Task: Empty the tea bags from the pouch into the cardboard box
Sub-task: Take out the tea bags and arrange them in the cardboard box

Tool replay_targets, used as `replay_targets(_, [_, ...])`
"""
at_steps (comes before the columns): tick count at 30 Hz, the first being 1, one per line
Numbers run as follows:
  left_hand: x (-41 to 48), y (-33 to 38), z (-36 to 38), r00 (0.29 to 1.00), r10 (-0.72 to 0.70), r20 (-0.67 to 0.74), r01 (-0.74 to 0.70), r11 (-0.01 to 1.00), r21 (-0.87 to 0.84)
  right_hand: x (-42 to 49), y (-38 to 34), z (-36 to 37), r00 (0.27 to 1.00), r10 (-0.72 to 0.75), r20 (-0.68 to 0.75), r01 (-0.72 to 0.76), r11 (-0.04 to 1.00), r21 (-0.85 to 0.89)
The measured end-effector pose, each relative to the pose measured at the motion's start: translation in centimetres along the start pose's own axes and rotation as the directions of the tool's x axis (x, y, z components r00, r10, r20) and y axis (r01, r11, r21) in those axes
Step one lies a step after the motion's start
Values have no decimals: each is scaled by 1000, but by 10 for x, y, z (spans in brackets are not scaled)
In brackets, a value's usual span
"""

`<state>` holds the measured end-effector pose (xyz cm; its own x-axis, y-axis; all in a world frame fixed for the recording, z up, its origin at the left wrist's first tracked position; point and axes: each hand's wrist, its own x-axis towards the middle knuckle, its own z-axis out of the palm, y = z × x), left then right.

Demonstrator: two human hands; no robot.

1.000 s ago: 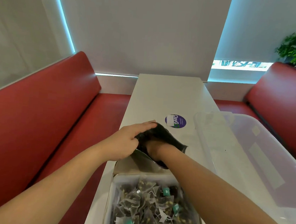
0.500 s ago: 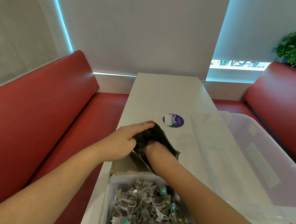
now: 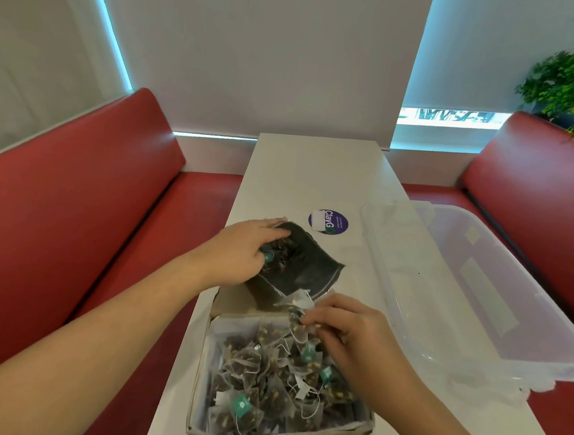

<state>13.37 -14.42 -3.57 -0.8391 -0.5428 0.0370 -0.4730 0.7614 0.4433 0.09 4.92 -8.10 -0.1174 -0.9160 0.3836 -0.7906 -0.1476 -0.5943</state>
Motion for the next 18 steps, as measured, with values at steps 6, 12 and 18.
replay_targets(6, [10, 6, 0, 985, -125, -122, 91, 965, -247, -24, 28, 19, 975, 167, 148, -165, 986, -26])
replay_targets(12, [16, 20, 4, 951, -233, -203, 137, 908, -397, -30, 38, 32, 953, 232, 193, -212, 970, -123])
replay_targets(18, [18, 25, 3, 944, -233, -233, 122, 904, -409, -8, 20, 18, 996, 93, -16, -94, 978, -187])
